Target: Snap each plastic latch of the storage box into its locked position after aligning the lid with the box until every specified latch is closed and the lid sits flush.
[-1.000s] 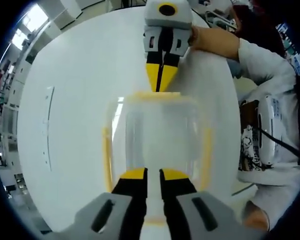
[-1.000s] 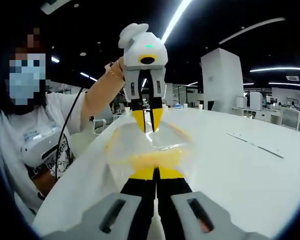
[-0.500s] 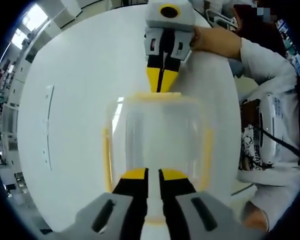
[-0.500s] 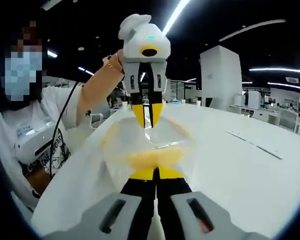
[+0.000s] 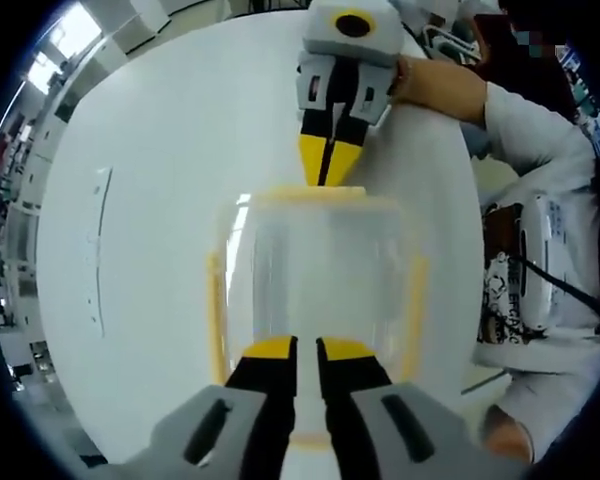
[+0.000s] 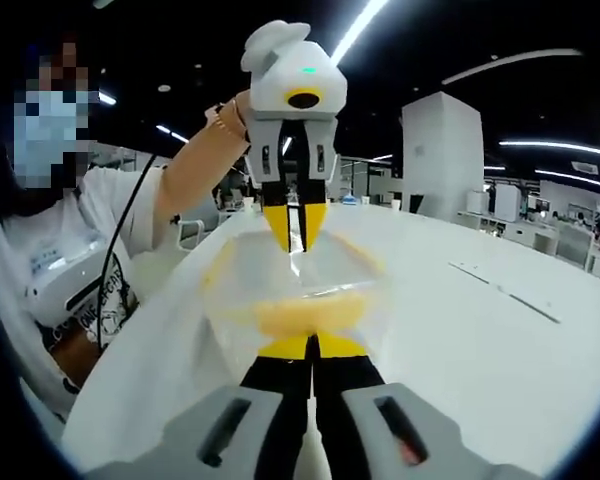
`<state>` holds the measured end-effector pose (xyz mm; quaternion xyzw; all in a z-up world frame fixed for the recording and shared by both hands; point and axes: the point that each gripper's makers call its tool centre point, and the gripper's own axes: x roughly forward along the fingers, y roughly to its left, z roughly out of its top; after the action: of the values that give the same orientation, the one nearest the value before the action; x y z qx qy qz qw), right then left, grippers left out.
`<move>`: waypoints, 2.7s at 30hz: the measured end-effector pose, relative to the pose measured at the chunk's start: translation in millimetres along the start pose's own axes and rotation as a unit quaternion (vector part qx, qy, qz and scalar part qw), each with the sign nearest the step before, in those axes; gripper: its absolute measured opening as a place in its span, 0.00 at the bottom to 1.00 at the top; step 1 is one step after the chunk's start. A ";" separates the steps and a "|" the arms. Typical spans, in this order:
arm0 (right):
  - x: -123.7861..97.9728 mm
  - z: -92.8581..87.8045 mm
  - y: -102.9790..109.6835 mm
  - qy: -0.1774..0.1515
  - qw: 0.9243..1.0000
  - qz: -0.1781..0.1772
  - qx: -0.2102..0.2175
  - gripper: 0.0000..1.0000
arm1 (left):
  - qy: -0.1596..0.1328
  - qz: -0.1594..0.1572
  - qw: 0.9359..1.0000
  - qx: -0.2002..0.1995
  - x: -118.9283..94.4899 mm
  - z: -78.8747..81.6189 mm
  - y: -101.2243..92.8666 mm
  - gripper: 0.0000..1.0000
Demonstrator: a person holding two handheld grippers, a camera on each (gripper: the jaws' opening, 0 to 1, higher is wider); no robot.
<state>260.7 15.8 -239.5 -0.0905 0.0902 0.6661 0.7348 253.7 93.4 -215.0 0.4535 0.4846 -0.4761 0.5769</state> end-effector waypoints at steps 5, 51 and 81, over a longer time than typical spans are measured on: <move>-1.5 0.0 -7.1 0.006 0.999 -0.018 0.029 0.00 | -0.008 -0.001 1.000 -0.003 0.1 -0.9 2.0 0.08; 53.5 52.0 5.9 0.239 0.967 -0.055 -0.074 0.02 | -0.188 -0.004 0.982 -0.017 -0.5 -64.4 -4.9 0.06; 80.4 24.9 2.6 0.539 0.810 0.082 -0.219 0.00 | -0.280 0.012 0.959 -0.033 -0.2 -69.8 2.8 0.06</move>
<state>266.1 99.7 -235.7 -0.5853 0.3305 0.5707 0.4718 247.6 162.5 -223.0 0.2890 0.3134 -0.5607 0.7099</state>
